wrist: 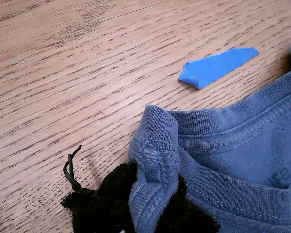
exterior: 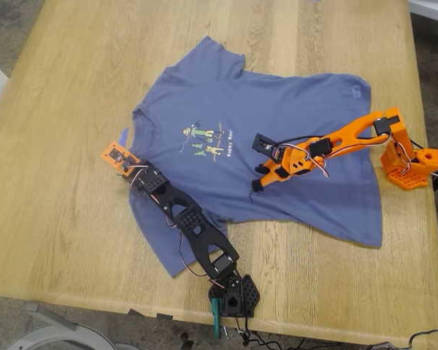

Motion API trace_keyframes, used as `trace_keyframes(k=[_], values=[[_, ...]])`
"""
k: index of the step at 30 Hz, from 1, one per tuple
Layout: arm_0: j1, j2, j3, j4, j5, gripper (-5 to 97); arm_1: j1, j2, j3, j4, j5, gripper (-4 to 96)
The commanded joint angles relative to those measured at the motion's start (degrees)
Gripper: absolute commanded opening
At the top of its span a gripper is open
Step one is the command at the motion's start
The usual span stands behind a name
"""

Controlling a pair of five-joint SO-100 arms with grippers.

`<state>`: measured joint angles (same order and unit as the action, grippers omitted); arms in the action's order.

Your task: Fold a T-shirt

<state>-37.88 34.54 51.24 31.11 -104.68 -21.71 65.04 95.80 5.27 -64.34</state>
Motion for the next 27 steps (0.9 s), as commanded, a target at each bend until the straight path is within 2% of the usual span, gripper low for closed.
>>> trace_keyframes(k=[1,6,12,27], values=[[6.1,0.3,1.1,1.1,-1.5,0,-4.6,-0.6,0.4,-0.2,0.4,27.0],[6.9,0.7,1.8,1.1,-1.5,0,-5.1,-3.2,-0.4,1.2,0.4,23.6],[7.7,3.2,4.9,1.1,-1.6,0,-6.2,-8.9,-8.3,7.3,-0.4,18.5],[8.4,10.1,11.9,0.9,-1.7,0,-6.9,-13.3,-15.7,23.3,-1.6,20.6]])
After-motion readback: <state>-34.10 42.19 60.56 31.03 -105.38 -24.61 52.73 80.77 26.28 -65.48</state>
